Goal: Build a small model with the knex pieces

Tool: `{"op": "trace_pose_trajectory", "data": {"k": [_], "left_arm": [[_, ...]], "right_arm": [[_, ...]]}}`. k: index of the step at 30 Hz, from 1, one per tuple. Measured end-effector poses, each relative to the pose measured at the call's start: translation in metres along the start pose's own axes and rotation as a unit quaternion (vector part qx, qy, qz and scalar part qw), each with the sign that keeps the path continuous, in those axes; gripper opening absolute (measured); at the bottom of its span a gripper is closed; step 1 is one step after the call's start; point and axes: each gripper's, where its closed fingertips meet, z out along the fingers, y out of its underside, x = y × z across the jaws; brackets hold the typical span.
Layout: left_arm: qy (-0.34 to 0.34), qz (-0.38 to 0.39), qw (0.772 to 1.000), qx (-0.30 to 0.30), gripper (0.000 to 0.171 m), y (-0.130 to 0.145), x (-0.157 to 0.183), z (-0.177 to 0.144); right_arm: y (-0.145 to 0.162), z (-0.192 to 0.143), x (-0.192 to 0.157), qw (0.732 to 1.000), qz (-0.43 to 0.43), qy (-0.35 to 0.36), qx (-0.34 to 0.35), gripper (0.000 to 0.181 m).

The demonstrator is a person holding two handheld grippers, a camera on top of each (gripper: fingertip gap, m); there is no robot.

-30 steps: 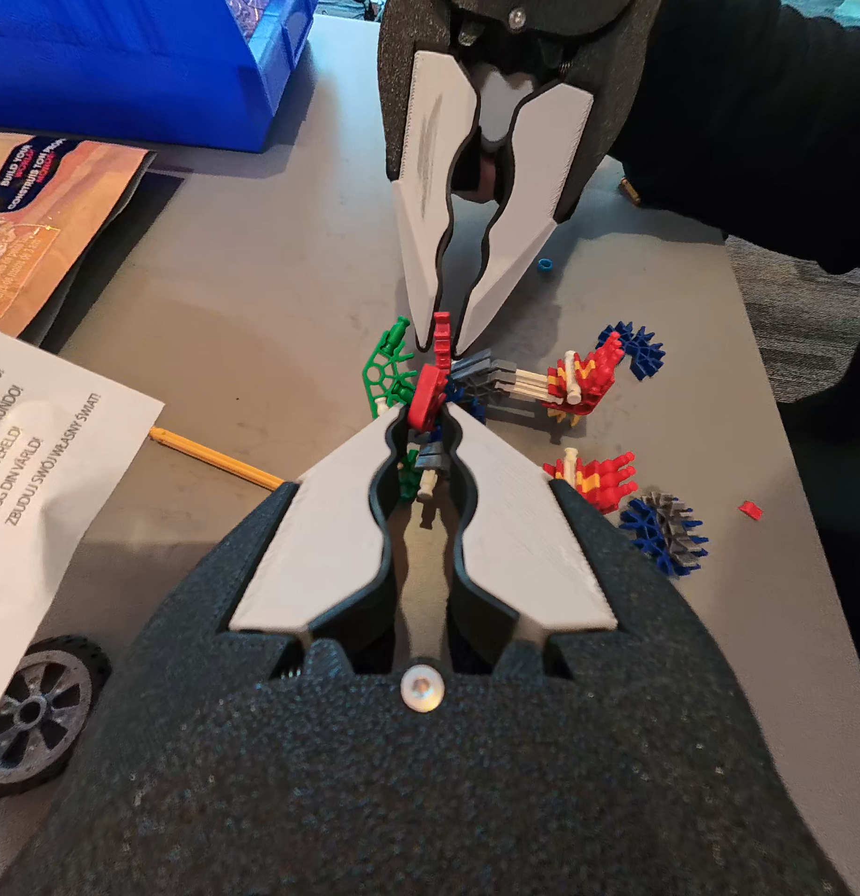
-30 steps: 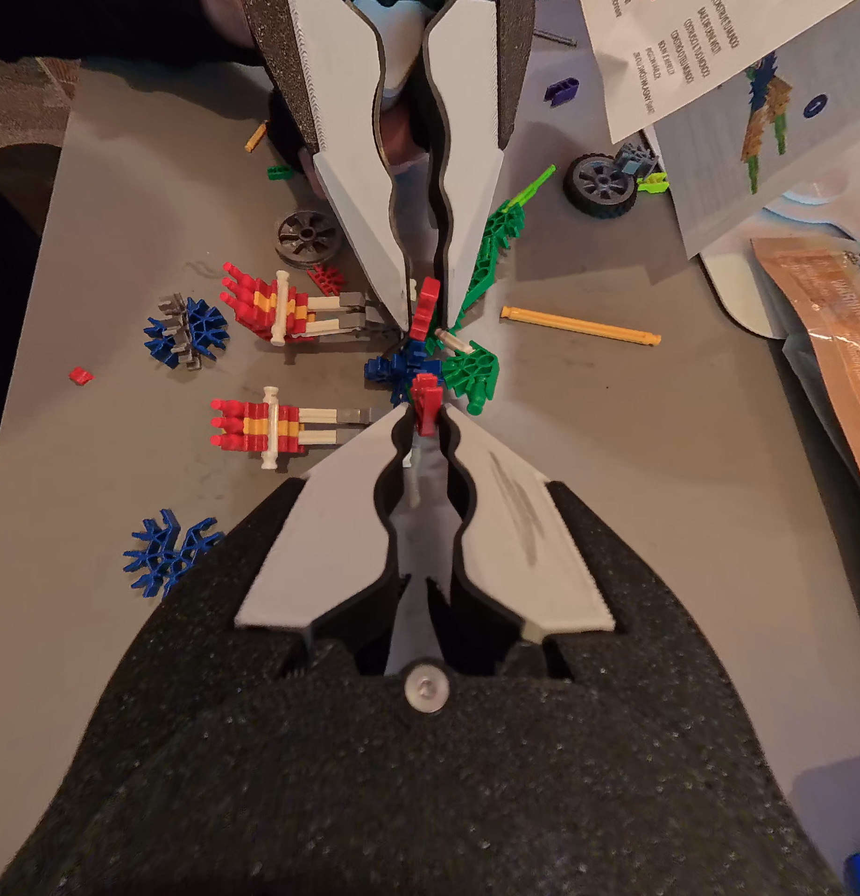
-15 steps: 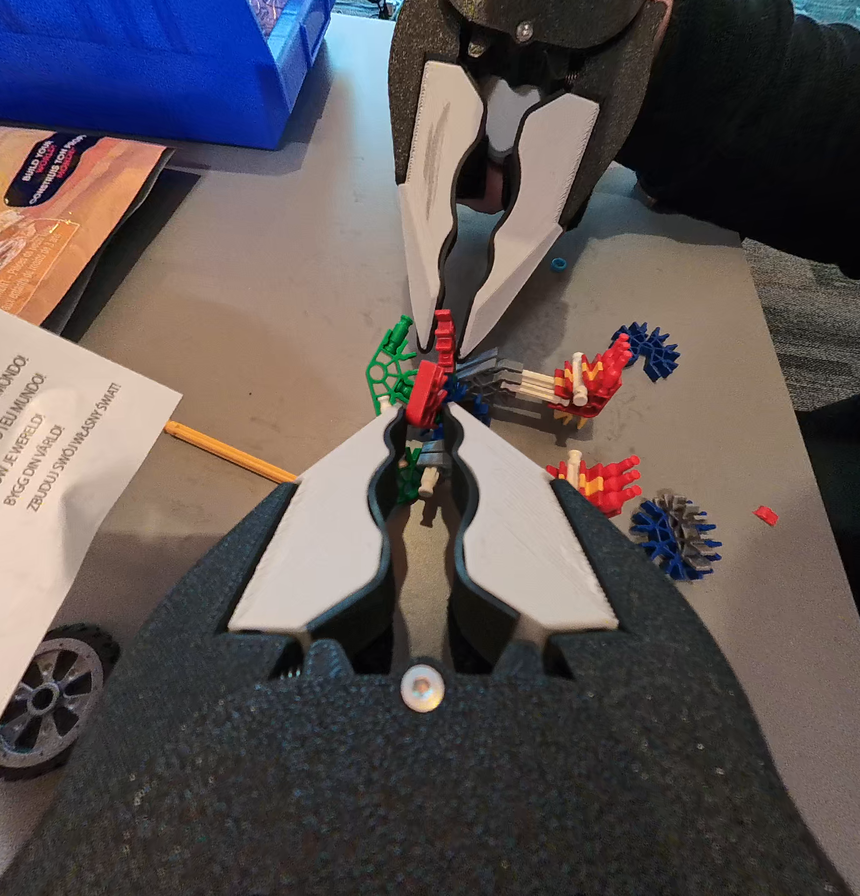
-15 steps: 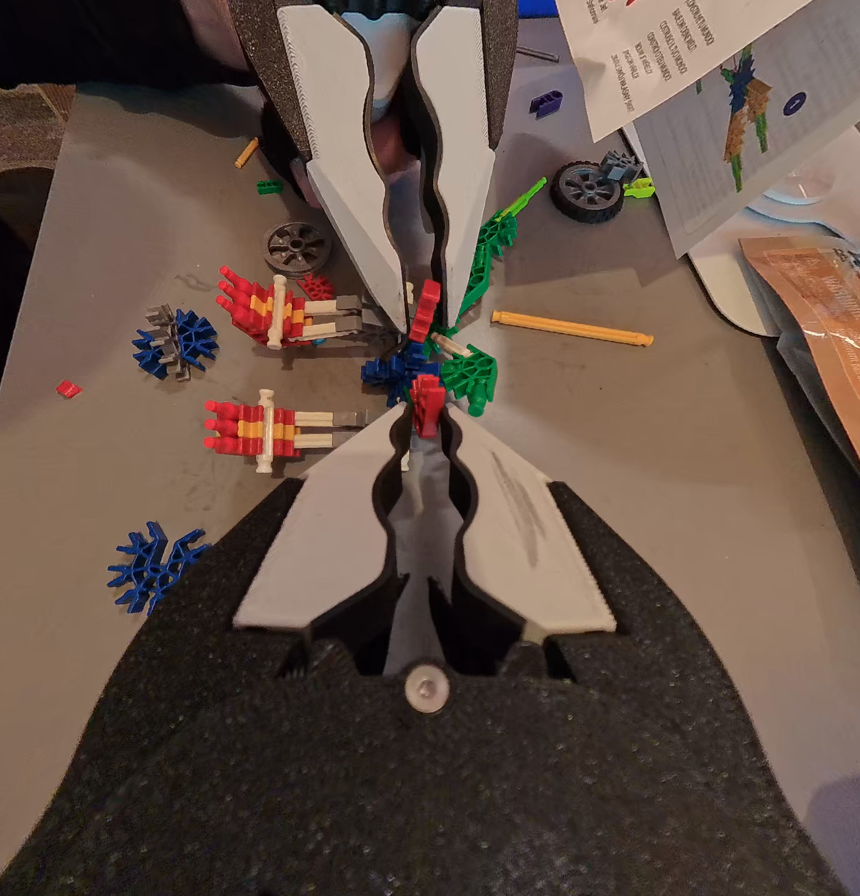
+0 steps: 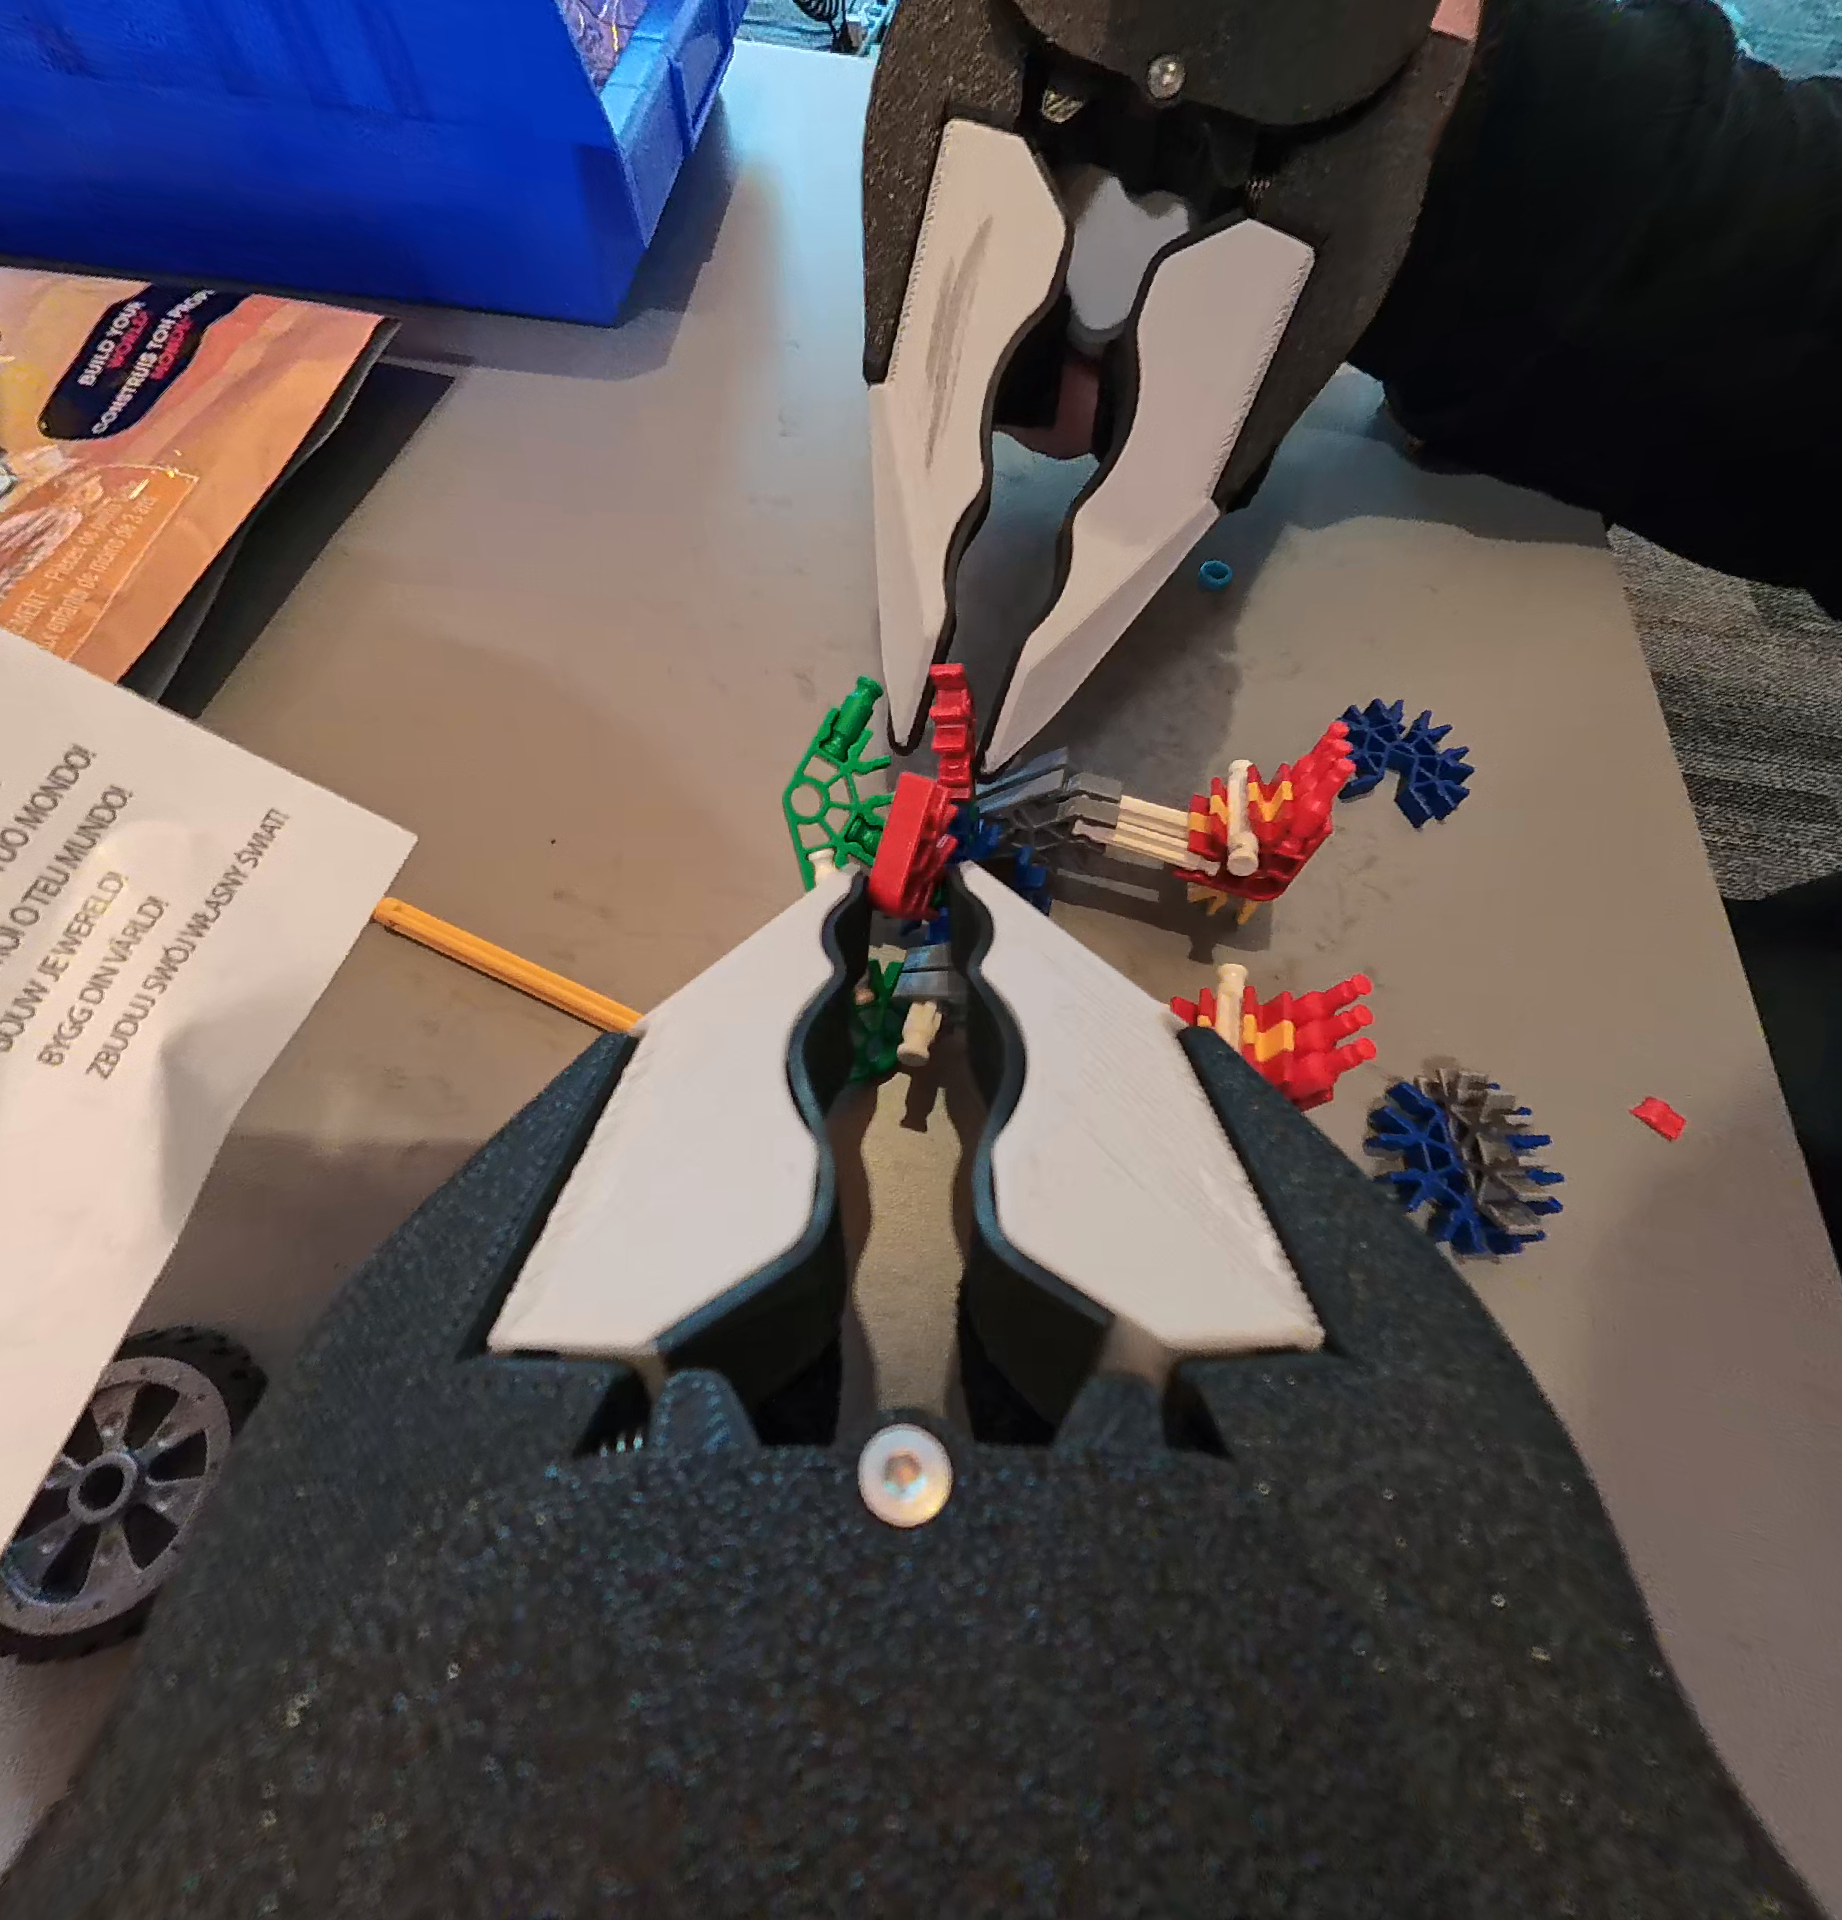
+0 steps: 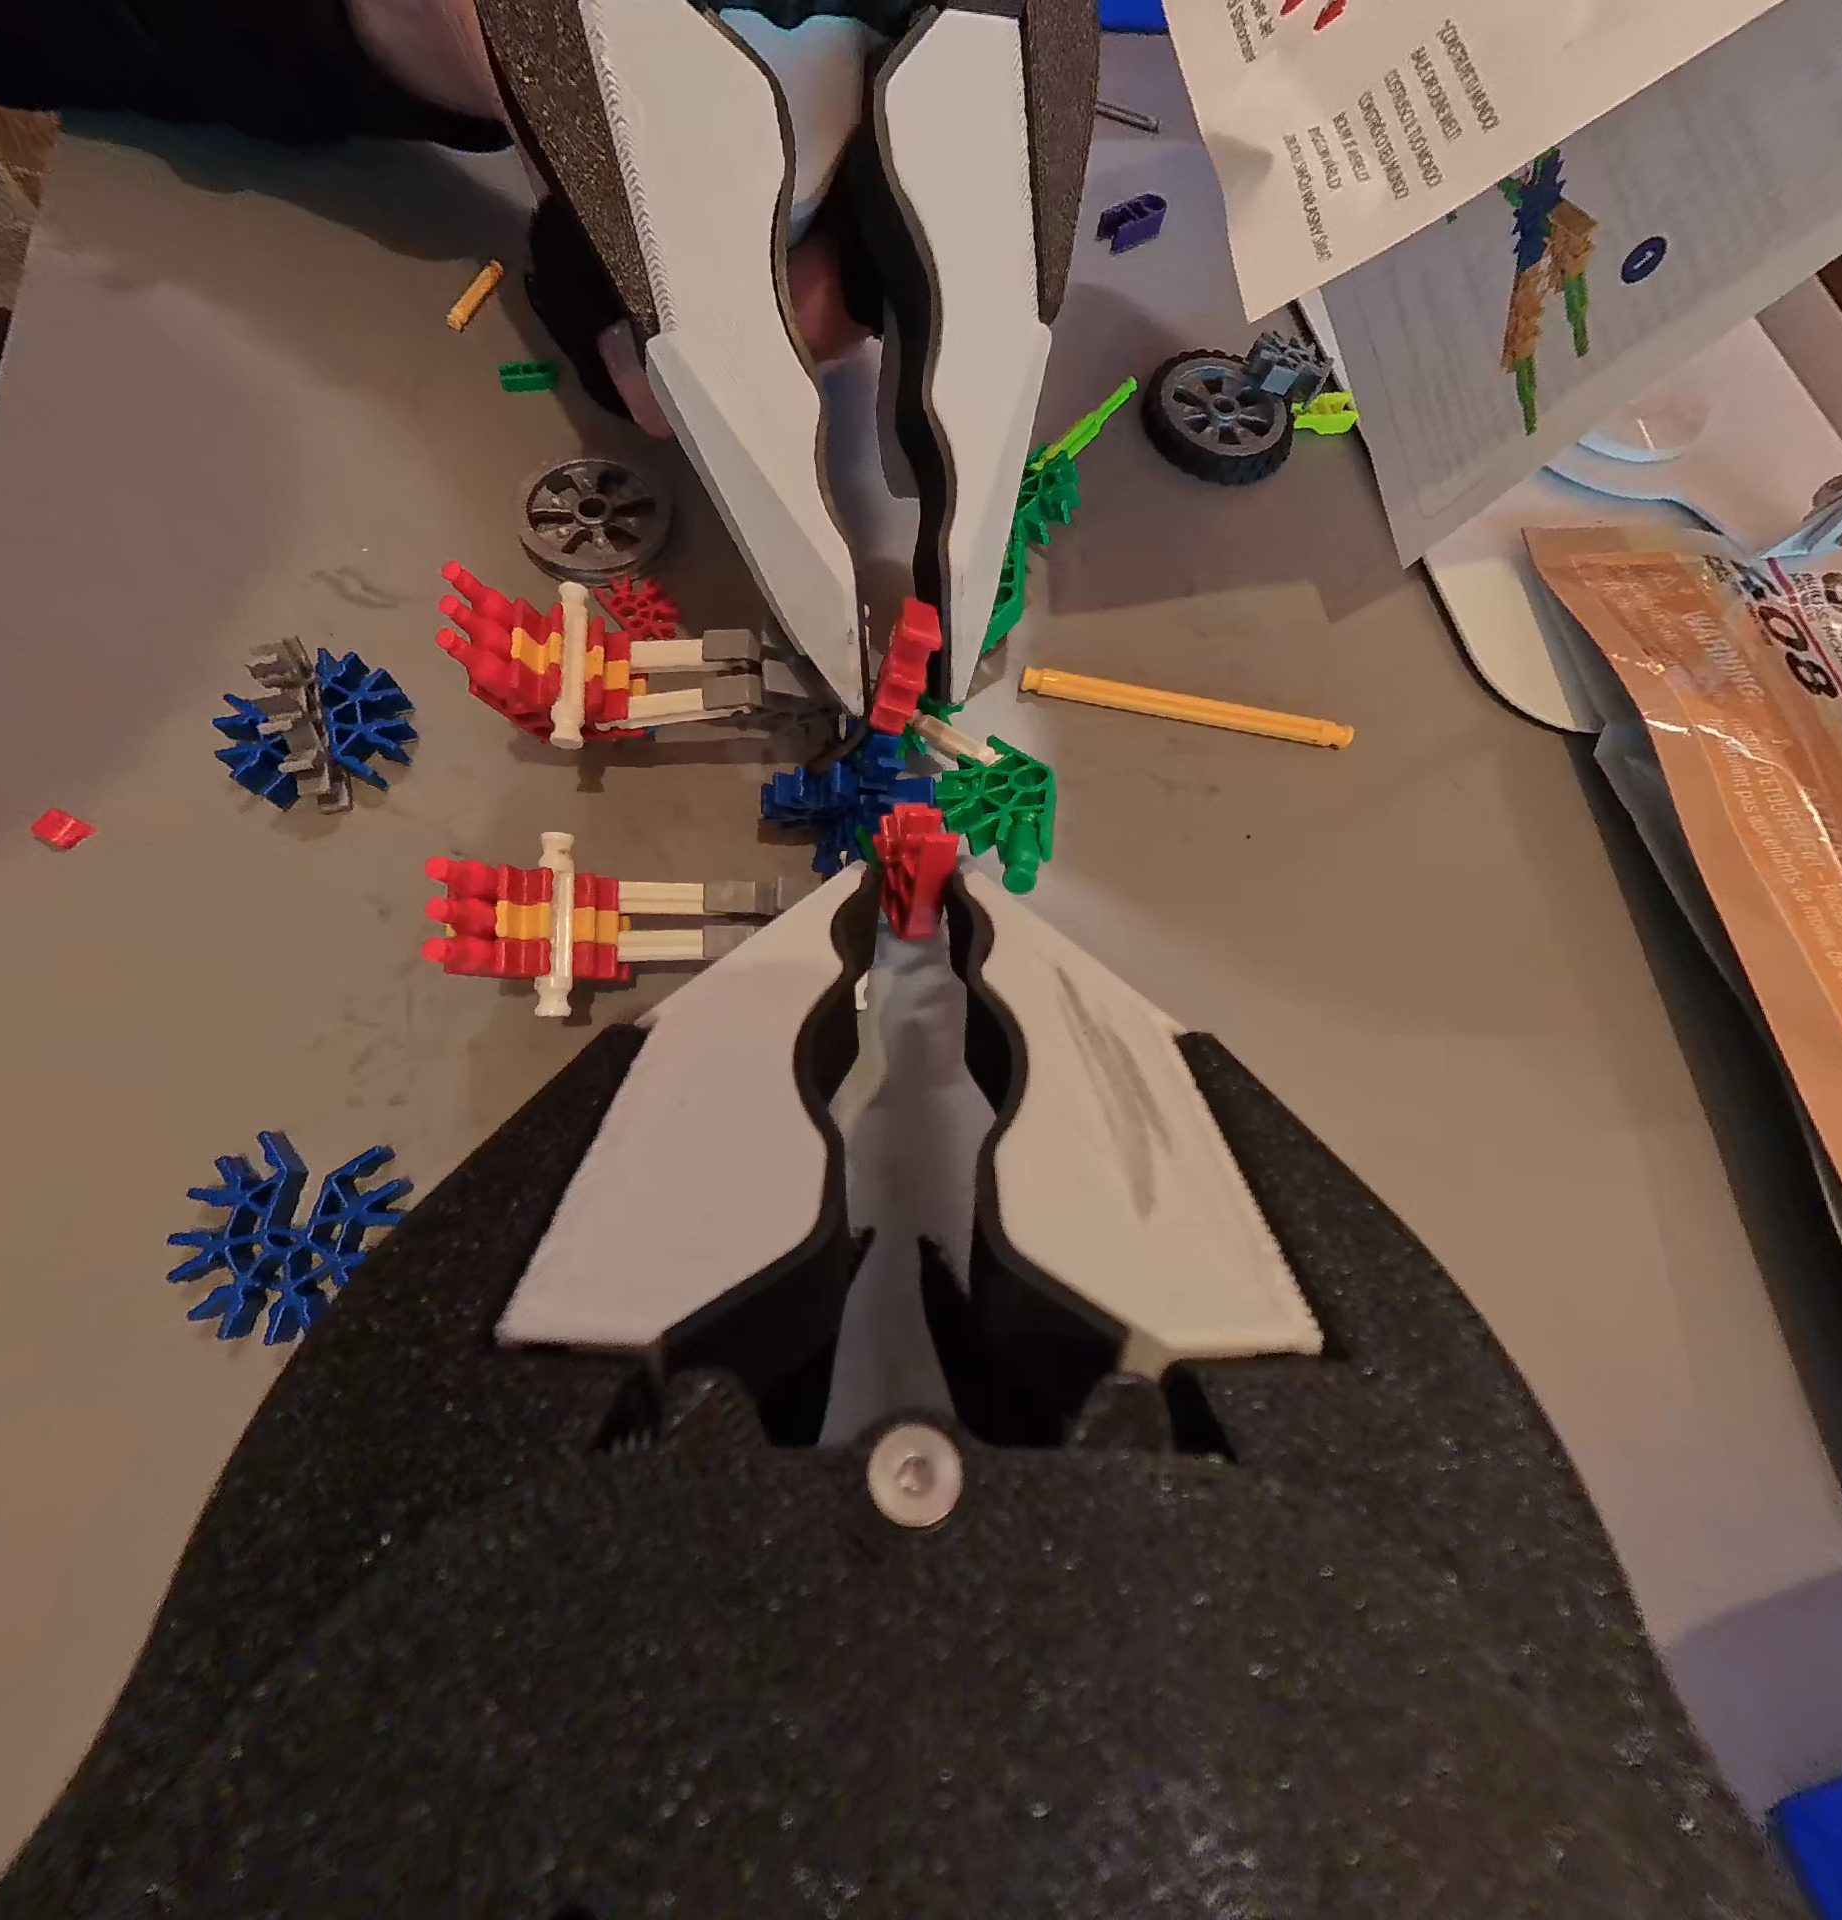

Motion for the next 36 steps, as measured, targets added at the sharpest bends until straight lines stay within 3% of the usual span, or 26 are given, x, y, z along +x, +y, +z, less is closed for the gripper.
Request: {"op": "trace_pose_trajectory", "data": {"k": [18,36], "left_arm": [[-0.006,0.001,1.0,-0.003,0.019,0.003,-0.006,-0.0019],[-0.005,-0.002,1.0,0.0,0.013,0.0021,-0.0059,-0.0009]], "right_arm": [[0.0016,-0.0023,-0.0003,1.0,0.016,-0.008,0.005,0.016],[0.001,-0.003,0.0033,1.0,0.005,0.008,0.003,0.011]]}}
